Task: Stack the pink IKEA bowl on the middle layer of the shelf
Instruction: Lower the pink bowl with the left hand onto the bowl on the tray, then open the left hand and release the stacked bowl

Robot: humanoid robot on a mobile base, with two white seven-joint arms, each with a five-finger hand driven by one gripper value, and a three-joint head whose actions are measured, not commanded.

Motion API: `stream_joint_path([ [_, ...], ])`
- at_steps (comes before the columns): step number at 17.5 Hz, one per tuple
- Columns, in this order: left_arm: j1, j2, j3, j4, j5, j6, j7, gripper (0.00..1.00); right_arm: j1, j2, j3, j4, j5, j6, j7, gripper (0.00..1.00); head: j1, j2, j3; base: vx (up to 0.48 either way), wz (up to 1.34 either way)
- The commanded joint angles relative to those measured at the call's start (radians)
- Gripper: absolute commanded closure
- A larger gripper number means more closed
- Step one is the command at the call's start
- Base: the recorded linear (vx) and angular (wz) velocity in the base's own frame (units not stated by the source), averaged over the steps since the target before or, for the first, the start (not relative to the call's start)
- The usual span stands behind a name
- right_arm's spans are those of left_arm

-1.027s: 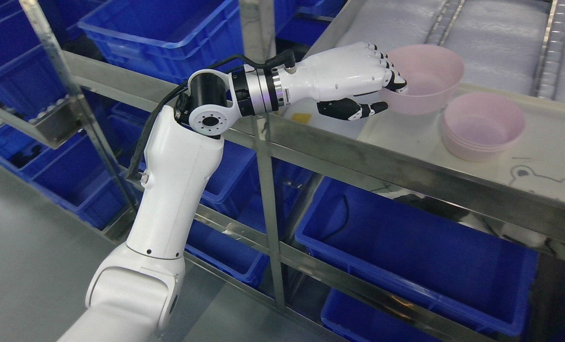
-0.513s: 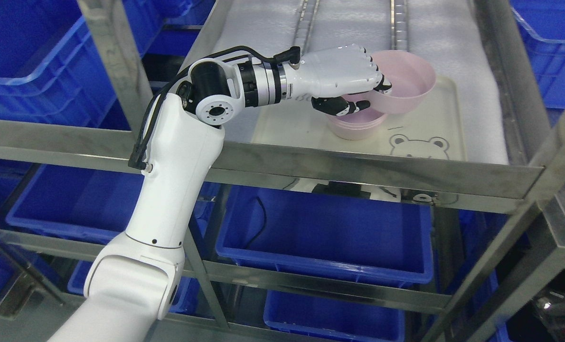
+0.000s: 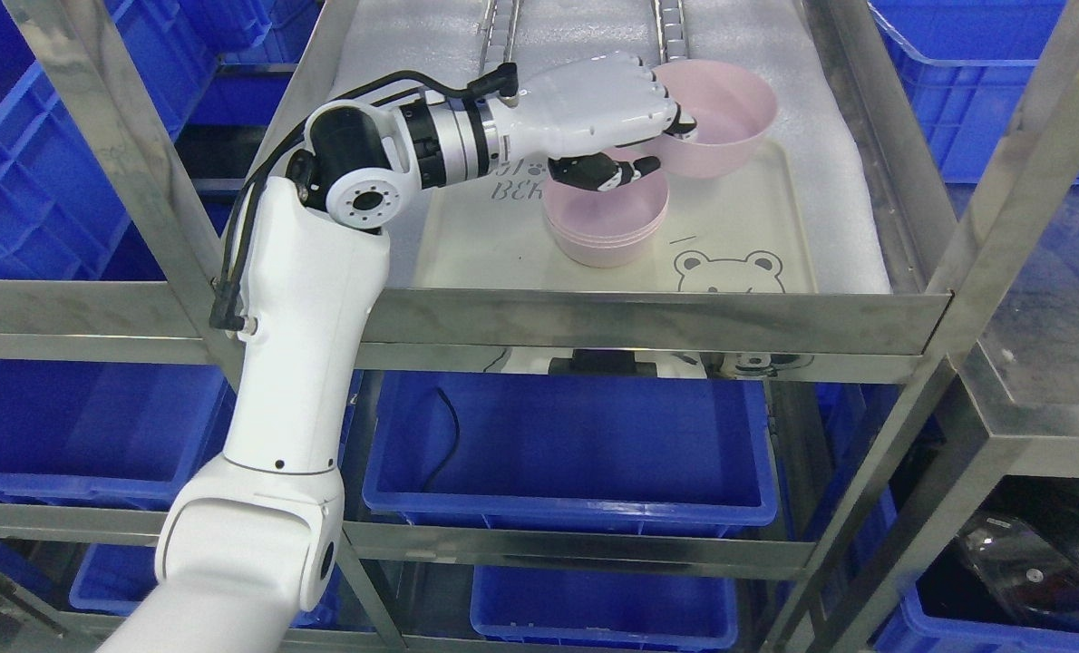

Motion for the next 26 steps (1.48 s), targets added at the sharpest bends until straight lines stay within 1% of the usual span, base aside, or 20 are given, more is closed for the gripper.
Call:
stream_joint_path([
  [1,0.108,0.027,0.172,-0.085,0.022,0.0,-0.014,0.97,0.021,-0.017,0.0,-0.017,0.0,0.001,-0.001,0.0,0.0,0.0,0.0,-0.001,0.07],
  [5,0.107,0.023,0.161,-0.075,0.016,0.0,-0.014,0.97,0.021,-0.017,0.0,-0.017,0.0,0.001,-0.001,0.0,0.0,0.0,0.0,0.001,0.03],
  [9,0.107,0.027,0.105,-0.056,-0.007,0.0,-0.014,0.97,0.021,-0.017,0.0,-0.017,0.0,0.001,-0.001,0.0,0.0,0.0,0.0,0.002,0.0],
  [12,0.104,0.035,0.105,-0.056,-0.01,0.0,-0.016,0.97,0.021,-0.017,0.0,-0.017,0.0,0.001,-0.001,0.0,0.0,0.0,0.0,0.0,0.0],
  [14,0.105,0.052,0.105,-0.058,-0.002,0.0,-0.045,0.97,0.021,-0.017,0.0,-0.017,0.0,0.001,-0.001,0.0,0.0,0.0,0.0,0.0,0.0],
  [20,0.116,0.044,0.045,-0.059,-0.001,0.0,-0.05,0.96,0.021,-0.017,0.0,-0.017,0.0,0.001,-0.001,0.0,0.0,0.0,0.0,0.0,0.0],
  [24,0.114,0.042,0.033,-0.059,0.001,0.0,-0.051,0.96,0.021,-0.017,0.0,-0.017,0.0,0.001,-0.001,0.0,0.0,0.0,0.0,0.0,0.0],
  [26,0.114,0.044,0.034,-0.062,0.001,0.0,-0.054,0.94,0.021,-0.017,0.0,-0.017,0.0,0.001,-0.001,0.0,0.0,0.0,0.0,0.0,0.0],
])
